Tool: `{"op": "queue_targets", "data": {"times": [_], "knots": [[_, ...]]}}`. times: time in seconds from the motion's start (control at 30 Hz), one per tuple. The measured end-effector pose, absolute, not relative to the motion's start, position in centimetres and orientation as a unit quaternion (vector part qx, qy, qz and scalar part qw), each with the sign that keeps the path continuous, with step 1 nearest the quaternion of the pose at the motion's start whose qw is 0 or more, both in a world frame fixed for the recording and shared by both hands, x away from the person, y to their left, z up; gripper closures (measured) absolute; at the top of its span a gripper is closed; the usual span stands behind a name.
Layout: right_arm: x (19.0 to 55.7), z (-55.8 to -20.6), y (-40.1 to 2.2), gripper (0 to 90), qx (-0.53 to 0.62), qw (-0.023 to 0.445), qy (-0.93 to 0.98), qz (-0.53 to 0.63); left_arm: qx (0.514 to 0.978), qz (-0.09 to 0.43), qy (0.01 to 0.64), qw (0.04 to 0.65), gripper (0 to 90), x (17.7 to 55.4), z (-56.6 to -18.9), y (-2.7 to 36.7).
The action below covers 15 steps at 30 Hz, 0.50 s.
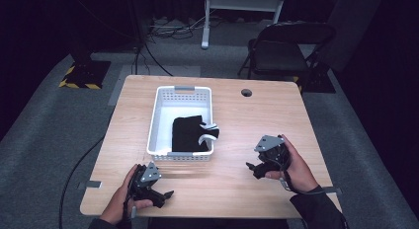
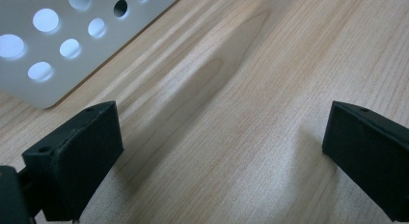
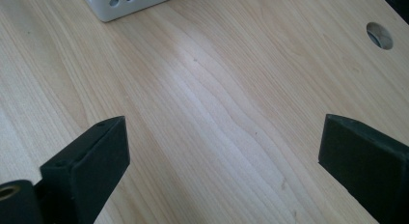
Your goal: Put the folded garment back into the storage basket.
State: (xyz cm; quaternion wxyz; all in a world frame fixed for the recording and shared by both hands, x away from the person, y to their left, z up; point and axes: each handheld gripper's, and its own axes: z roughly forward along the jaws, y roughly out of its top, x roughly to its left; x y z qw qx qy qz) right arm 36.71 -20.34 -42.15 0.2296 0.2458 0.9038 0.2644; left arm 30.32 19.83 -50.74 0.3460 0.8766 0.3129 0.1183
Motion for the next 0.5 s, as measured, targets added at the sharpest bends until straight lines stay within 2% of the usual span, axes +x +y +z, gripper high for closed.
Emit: {"op": "queue_targets", "data": {"times": [0.5], "knots": [[35.7, -44.1, -23.1, 4.4, 0.268, 0.228, 0.901, 0.254, 0.876, 0.118, 0.313, 0.346, 0.4, 30.3, -50.8, 19.8]]}}
